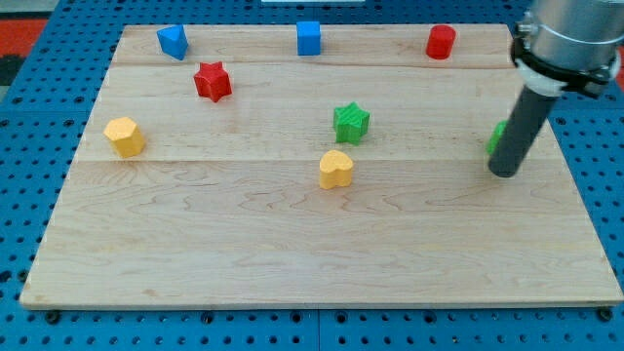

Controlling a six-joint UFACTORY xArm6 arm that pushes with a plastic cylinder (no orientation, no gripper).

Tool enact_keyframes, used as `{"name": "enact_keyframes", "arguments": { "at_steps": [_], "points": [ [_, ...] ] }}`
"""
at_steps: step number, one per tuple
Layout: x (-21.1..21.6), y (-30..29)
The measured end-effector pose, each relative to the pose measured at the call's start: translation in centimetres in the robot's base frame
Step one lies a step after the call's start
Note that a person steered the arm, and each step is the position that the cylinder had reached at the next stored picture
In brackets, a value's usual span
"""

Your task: Slide the yellow heart to bottom left

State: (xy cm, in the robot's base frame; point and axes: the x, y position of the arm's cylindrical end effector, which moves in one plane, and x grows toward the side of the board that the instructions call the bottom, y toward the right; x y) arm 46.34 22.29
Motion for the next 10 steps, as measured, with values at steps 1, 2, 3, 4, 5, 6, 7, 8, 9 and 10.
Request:
{"name": "enact_keyframes", "arguments": {
  "at_steps": [1, 2, 3, 4, 5, 6, 7, 8, 9, 10],
  "points": [
    [-2.7, 0.1],
    [-4.7, -2.5],
    [-4.7, -7.7],
    [-5.6, -9.8],
    [-6.8, -9.8],
    [-8.4, -9.8],
    [-8.9, -9.6],
    [-9.7, -9.4],
    [-12.4, -7.7],
    [-14.9, -6.9]
  ]
}}
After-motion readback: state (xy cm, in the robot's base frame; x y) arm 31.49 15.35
